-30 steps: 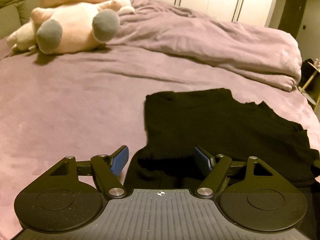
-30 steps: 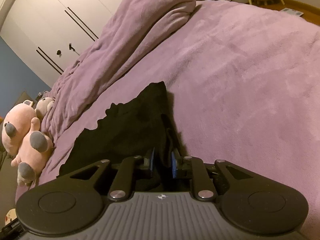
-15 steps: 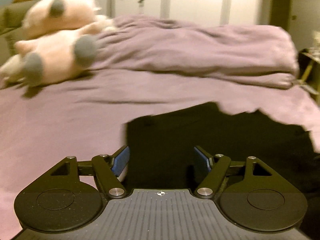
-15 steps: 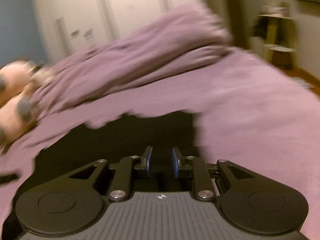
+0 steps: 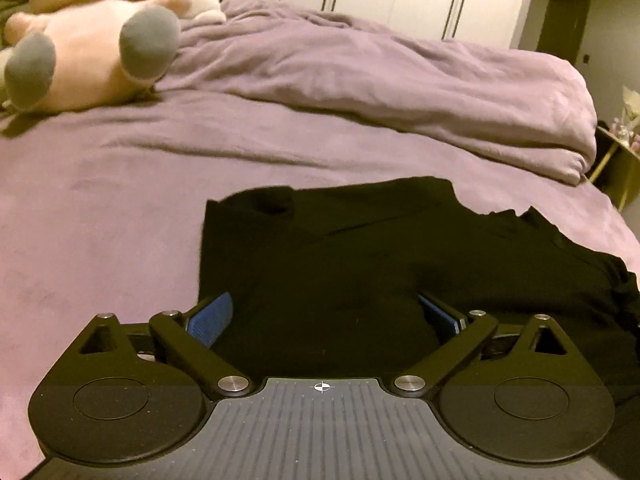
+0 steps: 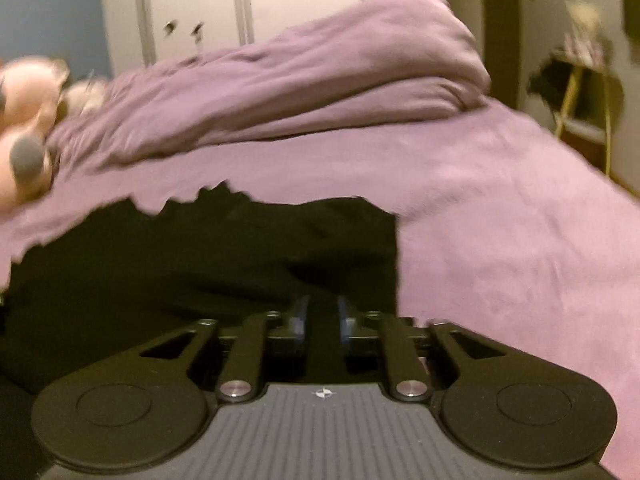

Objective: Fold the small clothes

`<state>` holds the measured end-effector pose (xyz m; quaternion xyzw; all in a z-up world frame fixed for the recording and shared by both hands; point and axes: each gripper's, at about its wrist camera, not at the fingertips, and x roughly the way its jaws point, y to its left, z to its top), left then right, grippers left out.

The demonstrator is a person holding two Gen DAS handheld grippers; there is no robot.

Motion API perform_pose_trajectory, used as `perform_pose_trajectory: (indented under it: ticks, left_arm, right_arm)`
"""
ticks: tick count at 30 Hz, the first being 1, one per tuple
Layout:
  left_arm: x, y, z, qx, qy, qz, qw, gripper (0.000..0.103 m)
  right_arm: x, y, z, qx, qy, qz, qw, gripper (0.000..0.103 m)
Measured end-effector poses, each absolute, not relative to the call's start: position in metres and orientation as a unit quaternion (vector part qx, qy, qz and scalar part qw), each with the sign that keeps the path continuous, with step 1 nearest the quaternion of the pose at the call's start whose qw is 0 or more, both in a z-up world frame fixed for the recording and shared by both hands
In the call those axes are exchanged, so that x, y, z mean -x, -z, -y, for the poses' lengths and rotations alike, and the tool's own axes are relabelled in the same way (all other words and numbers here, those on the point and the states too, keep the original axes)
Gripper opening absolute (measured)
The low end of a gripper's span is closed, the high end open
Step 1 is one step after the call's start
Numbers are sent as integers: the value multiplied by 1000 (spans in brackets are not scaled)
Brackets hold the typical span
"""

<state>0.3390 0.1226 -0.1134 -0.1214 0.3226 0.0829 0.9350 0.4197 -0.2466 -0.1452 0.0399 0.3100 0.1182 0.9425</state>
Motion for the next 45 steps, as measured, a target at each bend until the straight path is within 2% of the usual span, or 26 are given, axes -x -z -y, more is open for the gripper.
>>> perform_pose_trajectory:
  ticks: [2,6,8,11,19,28,32,34,37,42,45]
  left_arm:
    - [-329,100,-120,118,-77,-316,938,99]
    - [-302,90,-119,109,-85,-310,941,99]
    - [-300,95,-121,112,-84,-323,936,100]
    - [-303,102,-120,112,-90,-344,928,100]
    - [-303,97,-114,86,-102,-366,921,101]
    - [-287,84,-115,66,-113,-388,912,101]
    - [-275,78,-119,65,-114,-392,911,100]
    - [-269,75,-121,68,-117,-391,910,100]
    - [-255,73,-123,81,-102,-385,914,100]
    - [-240,83,-123,85,-104,-392,910,100]
    - [-239,90,-124,91,-103,-399,906,100]
  right_arm:
    - [-416,140,244,-35,-113,-314,942,8]
    - [-387,125,237,-28,-121,-308,943,28]
    - [-372,123,238,-40,-146,-302,941,32]
    - [-361,133,238,-5,-139,-330,934,32]
    - [-360,138,228,38,-135,-330,934,32]
    - [-361,130,226,46,-127,-348,928,32]
    - [-352,116,237,15,-91,-355,930,35]
    - [-344,111,243,10,-80,-353,932,54]
    - [-339,108,262,-36,-81,-361,928,55]
    - [-351,120,306,-172,-66,-390,902,54]
    - [-356,124,309,-190,-77,-383,901,54]
